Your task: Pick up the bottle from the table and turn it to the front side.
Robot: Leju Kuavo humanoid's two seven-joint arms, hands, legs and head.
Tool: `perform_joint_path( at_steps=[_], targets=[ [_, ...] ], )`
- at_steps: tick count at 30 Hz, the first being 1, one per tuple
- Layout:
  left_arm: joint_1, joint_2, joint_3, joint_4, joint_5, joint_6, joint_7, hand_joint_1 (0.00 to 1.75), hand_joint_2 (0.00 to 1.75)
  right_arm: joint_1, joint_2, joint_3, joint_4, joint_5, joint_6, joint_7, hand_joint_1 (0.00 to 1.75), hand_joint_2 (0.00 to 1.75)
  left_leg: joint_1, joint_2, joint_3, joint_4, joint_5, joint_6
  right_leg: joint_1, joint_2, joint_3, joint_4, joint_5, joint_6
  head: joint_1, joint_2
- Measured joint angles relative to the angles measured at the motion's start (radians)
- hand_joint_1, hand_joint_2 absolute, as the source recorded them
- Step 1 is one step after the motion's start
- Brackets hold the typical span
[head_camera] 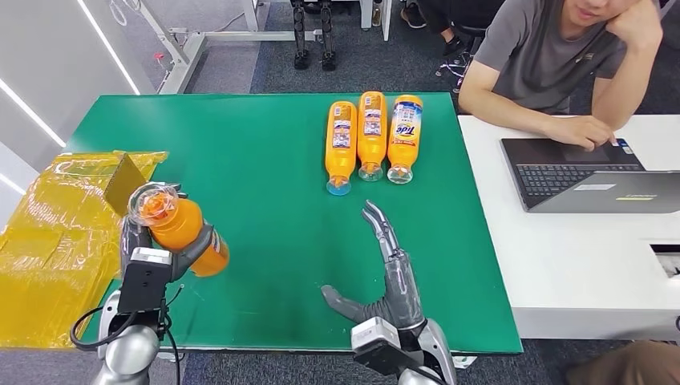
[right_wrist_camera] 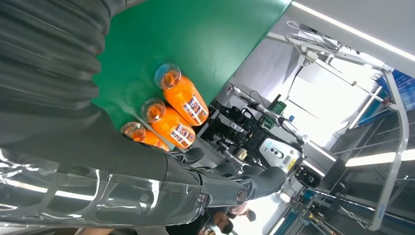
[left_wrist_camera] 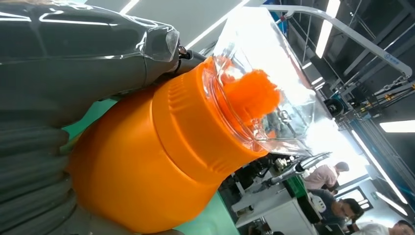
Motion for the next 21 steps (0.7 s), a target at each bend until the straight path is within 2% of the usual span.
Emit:
perform_joint_path(
  at_steps=[4, 7, 10, 14, 21],
  targets=[
    [-0.003, 0.011, 0.005, 0.005, -0.045, 0.015, 0.008, 1.75, 1.75, 0.003, 0.000, 0.000, -0.006, 0.001, 0.000, 0.000, 0.00, 1.75, 0.000, 0.000, 0.000, 0.000, 0.000, 0.000, 0.000, 0.000, 0.000, 0.000, 0.000, 0.000, 0.000, 0.000],
    [-0.025, 0.037, 0.010, 0.027, -0.226, 0.073, 0.055, 1.75, 1.75, 0.013, 0.001, -0.006, -0.016, 0.001, 0.008, 0.004, 0.00, 1.75, 0.000, 0.000, 0.000, 0.000, 0.000, 0.000, 0.000, 0.000, 0.000, 0.000, 0.000, 0.000, 0.000, 0.000],
    [-0.082, 0.086, 0.014, 0.102, -0.438, 0.107, 0.125, 1.75, 1.75, 0.026, 0.001, -0.016, -0.023, -0.010, 0.025, 0.003, 0.00, 1.75, 0.000, -0.001, 0.000, 0.000, 0.001, -0.001, 0.000, -0.001, 0.000, 0.000, 0.000, 0.000, 0.000, 0.000],
    [-0.148, 0.150, 0.011, 0.225, -0.643, 0.138, 0.174, 1.75, 1.75, 0.040, 0.001, -0.021, -0.024, -0.043, 0.021, -0.017, 0.00, 1.75, 0.001, 0.001, 0.001, 0.000, 0.001, -0.002, 0.000, 0.001, 0.000, 0.001, 0.001, -0.001, 0.000, 0.000],
    [-0.221, 0.290, -0.015, 0.375, -0.794, 0.155, 0.193, 1.75, 1.75, 0.068, 0.001, -0.033, -0.030, -0.072, 0.021, -0.025, 0.00, 1.75, 0.001, 0.002, 0.001, 0.000, 0.001, -0.002, 0.000, 0.002, -0.001, 0.001, 0.001, -0.001, 0.000, 0.000]
  ],
)
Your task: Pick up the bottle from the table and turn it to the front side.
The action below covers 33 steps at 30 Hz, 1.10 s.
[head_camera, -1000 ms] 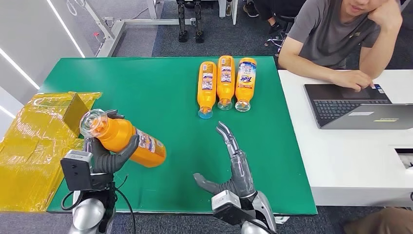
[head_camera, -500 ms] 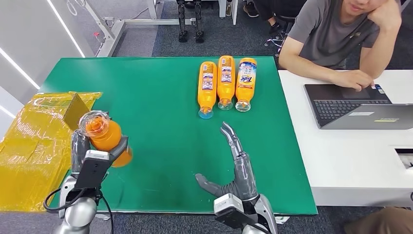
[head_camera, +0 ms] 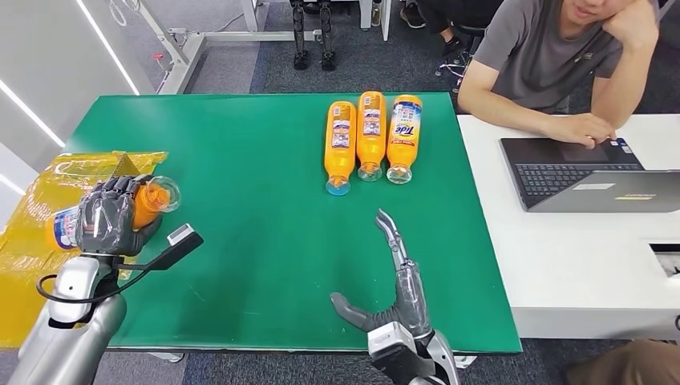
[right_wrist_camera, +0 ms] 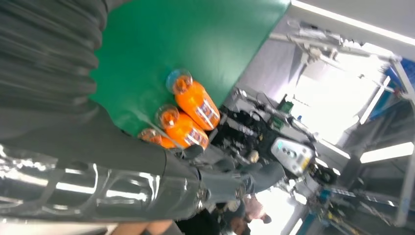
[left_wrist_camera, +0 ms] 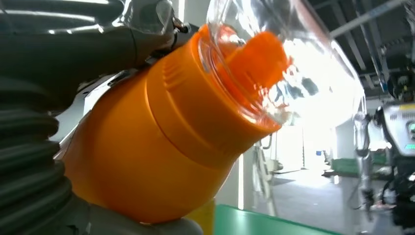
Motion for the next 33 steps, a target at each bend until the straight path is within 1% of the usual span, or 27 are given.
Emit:
perform_joint_path(
  at_steps=[3, 6, 10, 14, 16, 22, 25, 29, 33],
  targets=[
    [-0.050, 0.031, -0.024, 0.081, -0.076, -0.004, 0.013, 1.75, 1.75, 0.017, 0.000, -0.004, -0.009, -0.005, 0.001, -0.003, 0.00, 1.75, 0.000, 0.000, 0.000, 0.000, 0.000, 0.000, 0.000, 0.000, 0.000, 0.000, 0.000, 0.000, 0.000, 0.000],
    [-0.130, 0.051, -0.062, 0.197, -0.154, -0.005, 0.025, 1.75, 1.75, 0.032, 0.000, -0.008, -0.026, -0.008, 0.011, -0.006, 0.00, 1.75, 0.000, 0.000, -0.001, 0.000, 0.000, 0.000, 0.000, 0.000, 0.000, 0.000, 0.000, 0.000, 0.000, 0.000],
    [-0.210, 0.080, -0.112, 0.320, -0.202, -0.025, 0.018, 1.75, 1.75, 0.047, 0.000, -0.014, -0.048, -0.007, 0.030, 0.000, 0.00, 1.75, 0.000, 0.001, 0.000, 0.000, 0.000, 0.000, 0.000, 0.001, 0.000, 0.000, 0.001, 0.000, 0.000, 0.000],
    [-0.242, 0.112, -0.152, 0.391, -0.205, -0.036, -0.030, 1.75, 1.75, 0.052, 0.000, -0.020, -0.054, -0.011, 0.037, 0.001, 0.00, 1.75, 0.000, 0.001, 0.000, 0.000, 0.000, 0.000, 0.000, 0.001, 0.000, 0.000, 0.001, 0.000, 0.000, 0.000],
    [-0.251, 0.124, -0.165, 0.413, -0.201, -0.036, -0.039, 1.75, 1.75, 0.053, 0.000, -0.024, -0.055, -0.012, 0.037, 0.000, 0.00, 1.75, 0.000, 0.001, 0.000, 0.000, 0.000, 0.000, 0.000, 0.001, 0.000, 0.000, 0.001, 0.000, 0.000, 0.000],
    [-0.265, 0.142, -0.189, 0.448, -0.202, -0.035, -0.044, 1.75, 1.75, 0.053, 0.000, -0.030, -0.058, -0.013, 0.037, 0.000, 0.00, 1.75, 0.000, 0.001, -0.001, 0.000, 0.000, 0.000, 0.000, 0.001, 0.000, 0.000, 0.000, 0.000, 0.000, 0.000],
    [-0.278, 0.150, -0.212, 0.466, -0.235, -0.026, -0.062, 1.75, 1.75, 0.054, 0.000, -0.031, -0.058, -0.014, 0.036, 0.000, 0.00, 1.75, 0.000, 0.001, -0.001, 0.000, 0.000, 0.000, 0.000, 0.001, 0.000, 0.000, 0.001, 0.000, 0.000, 0.000],
    [-0.325, 0.159, -0.272, 0.534, -0.285, -0.008, -0.092, 1.75, 1.75, 0.058, 0.000, -0.035, -0.058, -0.016, 0.031, -0.001, 0.00, 1.75, 0.000, 0.001, 0.000, 0.000, 0.000, 0.000, 0.000, 0.001, 0.000, 0.000, 0.001, 0.000, 0.000, 0.000],
    [-0.391, 0.149, -0.346, 0.628, -0.286, -0.007, -0.110, 1.75, 1.75, 0.069, 0.000, -0.042, -0.058, -0.018, 0.014, 0.000, 0.00, 1.75, 0.000, 0.000, 0.000, 0.000, 0.000, 0.000, 0.000, 0.000, 0.000, 0.000, 0.001, 0.000, 0.000, 0.000]
  ],
)
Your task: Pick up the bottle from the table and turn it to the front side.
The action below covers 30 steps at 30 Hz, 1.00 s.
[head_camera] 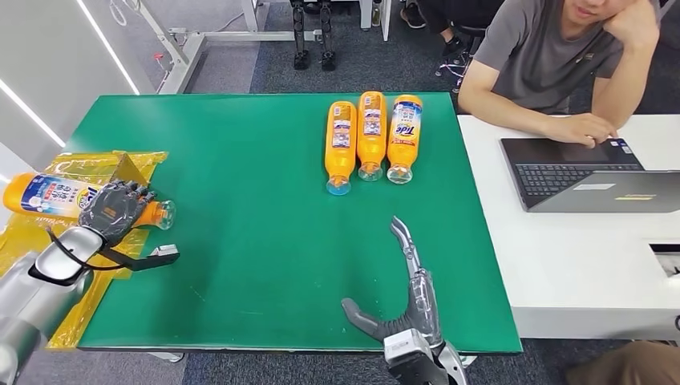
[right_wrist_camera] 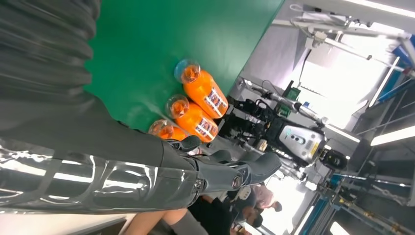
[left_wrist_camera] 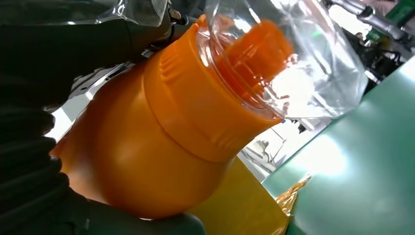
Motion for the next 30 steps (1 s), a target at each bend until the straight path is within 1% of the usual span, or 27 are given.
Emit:
perform_joint_path(
  at_steps=[3, 6, 9, 16, 18, 20, 24, 26, 30],
  targets=[
    [-0.032, -0.012, -0.037, 0.055, 0.015, 0.001, 0.003, 1.75, 1.75, 0.006, 0.000, -0.007, 0.000, 0.000, -0.010, 0.000, 0.00, 1.75, 0.000, 0.000, 0.000, 0.000, 0.000, 0.000, 0.000, 0.000, 0.000, 0.000, 0.000, 0.000, 0.000, 0.000],
    [-0.045, -0.027, -0.048, 0.099, 0.042, 0.004, 0.023, 1.75, 1.75, 0.006, 0.000, -0.011, 0.000, 0.003, -0.023, 0.001, 0.00, 1.75, 0.000, 0.000, 0.000, 0.000, 0.000, 0.000, 0.000, 0.000, 0.001, 0.000, 0.000, 0.000, 0.000, 0.000],
    [-0.047, -0.038, -0.055, 0.132, 0.027, 0.002, 0.035, 1.75, 1.75, 0.004, -0.002, -0.012, 0.000, -0.001, -0.033, 0.001, 0.00, 1.75, 0.000, 0.000, 0.000, 0.000, 0.001, -0.001, 0.000, 0.000, 0.001, 0.000, 0.000, 0.000, 0.000, 0.000],
    [-0.064, -0.043, -0.074, 0.164, 0.023, -0.018, 0.009, 1.75, 1.75, -0.016, -0.006, -0.013, 0.004, -0.014, -0.038, -0.009, 0.00, 1.75, 0.000, 0.000, 0.000, 0.000, 0.001, -0.001, 0.000, 0.000, 0.001, 0.001, 0.000, 0.000, 0.000, 0.000],
    [-0.075, -0.048, -0.075, 0.171, 0.047, -0.053, -0.018, 1.75, 1.75, -0.029, -0.007, -0.012, 0.008, -0.022, -0.047, -0.012, 0.00, 1.75, 0.000, 0.000, 0.000, 0.000, 0.001, -0.001, 0.000, -0.001, 0.001, 0.001, 0.000, 0.000, 0.000, 0.000],
    [-0.089, -0.057, -0.075, 0.181, 0.075, -0.106, -0.042, 1.75, 1.75, -0.043, -0.009, -0.012, 0.015, -0.033, -0.060, -0.014, 0.00, 1.75, 0.000, -0.001, 0.000, 0.000, 0.001, -0.001, 0.000, -0.001, 0.001, 0.001, 0.000, 0.000, 0.000, 0.000],
    [-0.109, -0.075, -0.075, 0.205, 0.116, -0.209, -0.045, 1.75, 1.75, -0.057, -0.012, -0.009, 0.029, -0.053, -0.086, -0.021, 0.00, 1.75, 0.000, -0.001, 0.000, 0.000, 0.001, -0.001, 0.000, -0.001, 0.001, 0.001, 0.001, -0.001, 0.000, 0.000],
    [-0.114, -0.080, -0.075, 0.217, 0.130, -0.235, -0.041, 1.75, 1.75, -0.062, -0.015, -0.008, 0.036, -0.058, -0.093, -0.025, 0.00, 1.75, 0.000, 0.000, 0.000, 0.000, 0.001, -0.001, 0.000, -0.001, 0.001, 0.001, 0.001, -0.001, 0.000, 0.000],
    [-0.117, -0.081, -0.075, 0.234, 0.161, -0.251, -0.044, 1.75, 1.75, -0.068, -0.017, 0.000, 0.043, -0.061, -0.100, -0.028, 0.00, 1.75, 0.000, 0.000, 0.000, 0.000, 0.001, -0.001, 0.000, 0.000, 0.000, 0.001, 0.001, -0.001, 0.000, 0.000]
  ],
)
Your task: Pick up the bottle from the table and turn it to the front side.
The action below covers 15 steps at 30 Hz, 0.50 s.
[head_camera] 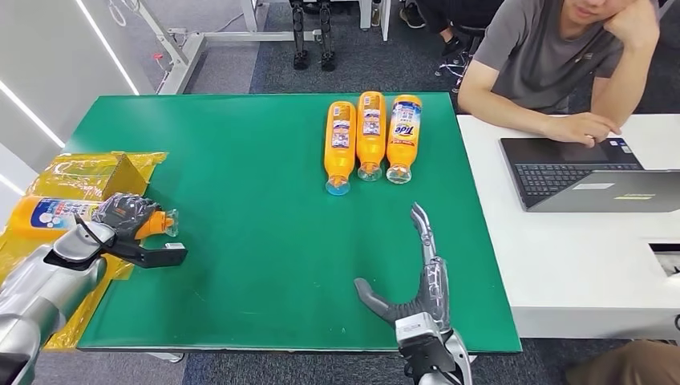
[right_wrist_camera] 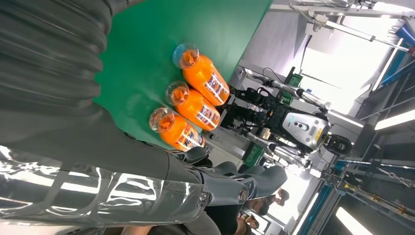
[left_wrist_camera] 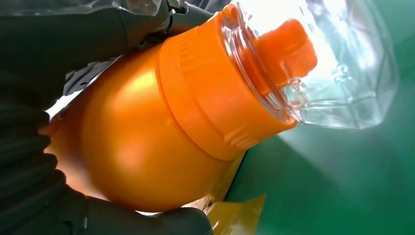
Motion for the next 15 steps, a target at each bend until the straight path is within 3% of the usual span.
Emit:
perform_joint_path(
  at_steps=[7, 15],
  targets=[
    [0.013, -0.002, 0.024, 0.009, 0.101, -0.078, -0.047, 1.75, 1.75, 0.000, 0.000, 0.008, -0.002, 0.017, 0.000, 0.021, 0.00, 1.75, 0.000, 0.000, 0.000, 0.000, 0.000, 0.000, 0.000, 0.000, -0.001, 0.000, 0.000, 0.000, 0.000, 0.000],
    [0.018, -0.003, 0.032, 0.010, 0.113, -0.091, -0.052, 1.75, 1.75, 0.000, 0.000, 0.008, -0.002, 0.018, 0.004, 0.022, 0.00, 1.75, 0.000, 0.000, 0.000, 0.000, 0.000, 0.000, 0.000, 0.000, 0.000, 0.000, 0.000, 0.000, 0.000, 0.000]
  ],
)
